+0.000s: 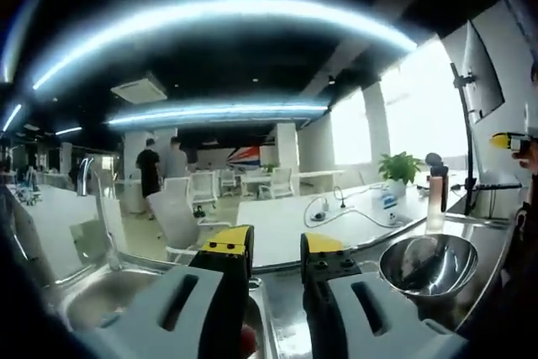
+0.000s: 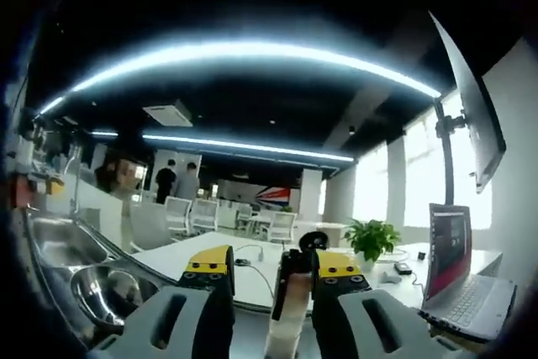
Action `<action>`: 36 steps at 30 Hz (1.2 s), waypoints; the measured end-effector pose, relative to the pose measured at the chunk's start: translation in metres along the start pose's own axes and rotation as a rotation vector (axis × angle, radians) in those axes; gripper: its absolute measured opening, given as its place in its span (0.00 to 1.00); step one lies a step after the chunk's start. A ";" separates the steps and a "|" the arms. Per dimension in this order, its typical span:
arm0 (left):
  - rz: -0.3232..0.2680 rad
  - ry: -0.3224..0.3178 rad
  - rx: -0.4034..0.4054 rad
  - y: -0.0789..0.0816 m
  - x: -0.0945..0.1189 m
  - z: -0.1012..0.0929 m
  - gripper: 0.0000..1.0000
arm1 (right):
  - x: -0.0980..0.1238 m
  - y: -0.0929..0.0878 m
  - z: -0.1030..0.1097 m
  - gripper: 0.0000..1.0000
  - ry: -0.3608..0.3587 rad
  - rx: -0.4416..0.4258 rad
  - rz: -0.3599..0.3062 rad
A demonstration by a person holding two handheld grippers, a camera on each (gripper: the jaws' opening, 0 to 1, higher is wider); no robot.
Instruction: Pick up bowl with dirty water move over sink pour dirty water into sink return bowl to place
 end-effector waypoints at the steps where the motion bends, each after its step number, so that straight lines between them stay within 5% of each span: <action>1: 0.004 -0.006 0.005 0.001 -0.003 0.000 0.21 | -0.003 0.000 0.003 0.31 0.016 0.001 0.011; 5: 0.058 -0.083 0.060 -0.002 -0.013 -0.013 0.21 | -0.014 0.000 0.019 0.31 0.086 -0.010 0.044; 17: 0.170 -0.204 0.018 -0.014 -0.030 -0.031 0.22 | -0.036 0.001 0.051 0.32 0.197 -0.011 0.085; 27: 0.249 -0.321 0.044 -0.022 -0.042 -0.058 0.22 | -0.046 -0.031 0.093 0.32 0.359 -0.002 0.233; 36: 0.362 -0.436 0.006 -0.043 -0.053 -0.086 0.23 | -0.056 -0.057 0.120 0.33 0.435 -0.027 0.340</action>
Point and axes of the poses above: the point that each gripper's makers call its tool centre point, and the gripper's own axes: x roughly backward along the fingers, z roughly to its left, y roughly out of its top, the point moved 4 cm from there along x, roughly backward along the fingers, and after that the axes turned 14 degrees about -z, right-handed, at the moved point
